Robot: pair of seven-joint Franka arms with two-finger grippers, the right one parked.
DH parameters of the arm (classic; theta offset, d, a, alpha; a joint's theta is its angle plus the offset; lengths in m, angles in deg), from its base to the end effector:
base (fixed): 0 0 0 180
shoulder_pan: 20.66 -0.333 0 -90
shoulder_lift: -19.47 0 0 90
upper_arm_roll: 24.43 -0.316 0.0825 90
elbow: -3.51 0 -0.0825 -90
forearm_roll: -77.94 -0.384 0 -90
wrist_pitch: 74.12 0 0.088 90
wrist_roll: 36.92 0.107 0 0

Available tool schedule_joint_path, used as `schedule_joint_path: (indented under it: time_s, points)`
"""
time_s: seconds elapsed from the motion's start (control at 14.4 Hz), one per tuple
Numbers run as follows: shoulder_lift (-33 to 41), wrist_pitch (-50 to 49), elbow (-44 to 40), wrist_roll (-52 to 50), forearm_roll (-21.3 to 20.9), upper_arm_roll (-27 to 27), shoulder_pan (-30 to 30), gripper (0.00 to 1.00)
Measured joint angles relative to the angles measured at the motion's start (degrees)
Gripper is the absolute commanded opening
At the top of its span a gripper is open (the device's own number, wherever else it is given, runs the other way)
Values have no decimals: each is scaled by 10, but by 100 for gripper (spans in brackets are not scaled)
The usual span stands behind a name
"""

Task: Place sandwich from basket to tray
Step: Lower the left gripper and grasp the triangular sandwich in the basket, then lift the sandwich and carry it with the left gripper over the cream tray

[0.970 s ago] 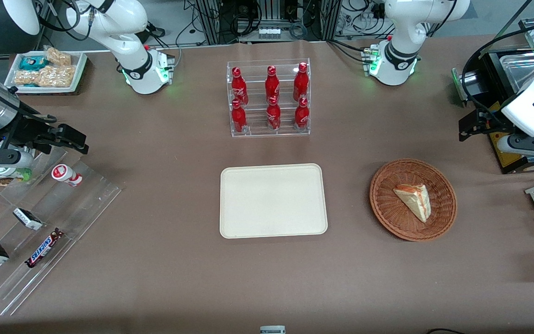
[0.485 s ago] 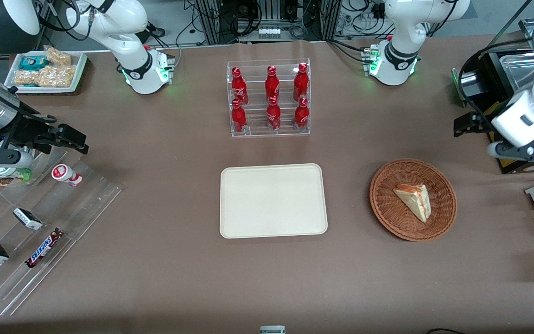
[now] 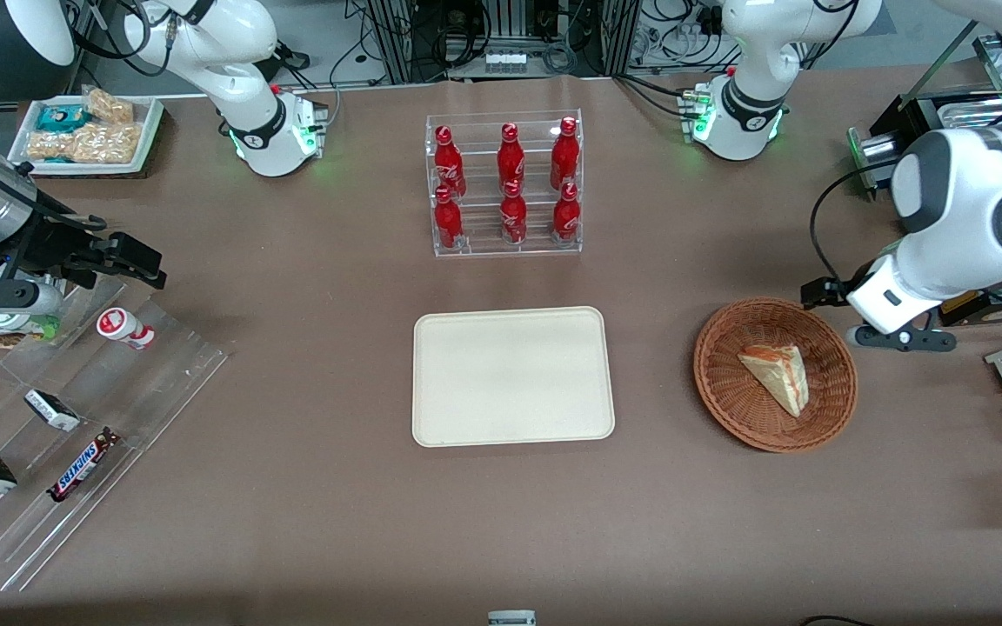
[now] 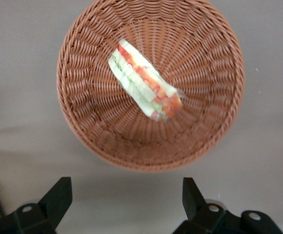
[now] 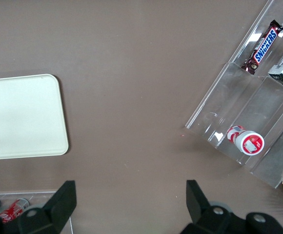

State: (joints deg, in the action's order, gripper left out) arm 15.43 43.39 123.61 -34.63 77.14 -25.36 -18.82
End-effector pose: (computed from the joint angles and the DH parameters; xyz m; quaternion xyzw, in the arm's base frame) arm 0.5437 -0.0080 0.3787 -0.9978 0.0314 0.0579 0.0059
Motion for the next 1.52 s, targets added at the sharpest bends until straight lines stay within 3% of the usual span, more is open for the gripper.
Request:
schedule_joint_path:
  time_s: [0.21, 0.62, 0.76, 0.83, 0.9, 0.97, 1.04, 1.11, 1.32, 1.52]
  points:
    - [-2, 105, 50, -114, 0, 1, 1, 100]
    - [-59, 238, 60, -443, 0, 11, 12, 100]
    - [-88, 270, 60, -488, 0, 11, 15, 98]
    - [-101, 276, 60, -496, 0, 11, 15, 81]
    - [-111, 279, 60, -499, 0, 11, 15, 48]
    - [-118, 279, 60, -503, 0, 11, 15, 25]
    - [-122, 279, 60, -506, 0, 10, 15, 11]
    - [-124, 279, 60, -507, 0, 10, 15, 6]
    - [-122, 268, 51, -507, 0, 11, 15, 6]
    - [-119, 165, -8, -502, 0, 13, 22, 7]
